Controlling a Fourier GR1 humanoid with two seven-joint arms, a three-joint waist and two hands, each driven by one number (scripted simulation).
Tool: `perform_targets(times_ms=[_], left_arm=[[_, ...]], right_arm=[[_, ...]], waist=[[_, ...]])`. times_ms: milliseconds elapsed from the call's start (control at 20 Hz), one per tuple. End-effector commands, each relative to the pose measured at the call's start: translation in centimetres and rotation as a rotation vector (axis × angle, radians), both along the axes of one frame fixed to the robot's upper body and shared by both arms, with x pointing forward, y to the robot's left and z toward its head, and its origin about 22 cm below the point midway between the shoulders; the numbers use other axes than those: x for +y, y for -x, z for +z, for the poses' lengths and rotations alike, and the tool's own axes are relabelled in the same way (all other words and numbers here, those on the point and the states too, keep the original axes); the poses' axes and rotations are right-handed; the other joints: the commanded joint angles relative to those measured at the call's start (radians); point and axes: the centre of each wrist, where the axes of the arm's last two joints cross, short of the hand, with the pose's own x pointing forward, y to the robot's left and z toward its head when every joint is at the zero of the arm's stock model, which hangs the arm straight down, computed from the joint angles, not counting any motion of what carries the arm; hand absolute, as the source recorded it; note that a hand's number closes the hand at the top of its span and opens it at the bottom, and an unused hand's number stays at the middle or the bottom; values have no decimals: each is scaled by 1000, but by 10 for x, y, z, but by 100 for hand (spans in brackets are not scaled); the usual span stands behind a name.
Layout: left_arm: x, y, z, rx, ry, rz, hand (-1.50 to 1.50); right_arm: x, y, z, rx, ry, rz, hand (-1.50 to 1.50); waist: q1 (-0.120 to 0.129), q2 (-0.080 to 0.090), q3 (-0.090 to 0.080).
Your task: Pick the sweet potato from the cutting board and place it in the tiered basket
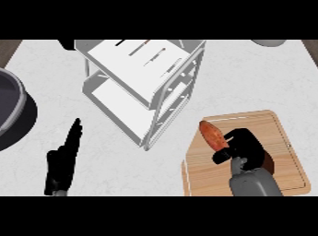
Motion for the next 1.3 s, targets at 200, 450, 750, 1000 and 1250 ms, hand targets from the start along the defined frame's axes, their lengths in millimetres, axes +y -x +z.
perform_targets(times_ms=[200,450,750,1000,1250], left_arm=[[-9,-6,0,25,0,13,0],[-7,12,-12,25,-10,11,0],[-6,11,-8,39,8,-3,0],[12,10,-1,65,-1,30,0],[3,7,-12,76,12,48,0]], right_arm=[[10,-10,-13,75,155,-39,150],[92,43,4,-71,191,243,150],[129,83,38,-266,140,310,150],[118,98,80,-510,24,217,150],[111,113,131,-805,29,198,150]], waist=[[-3,10,9],[8,6,8],[5,3,8],[-15,-7,8],[-38,-11,5]])
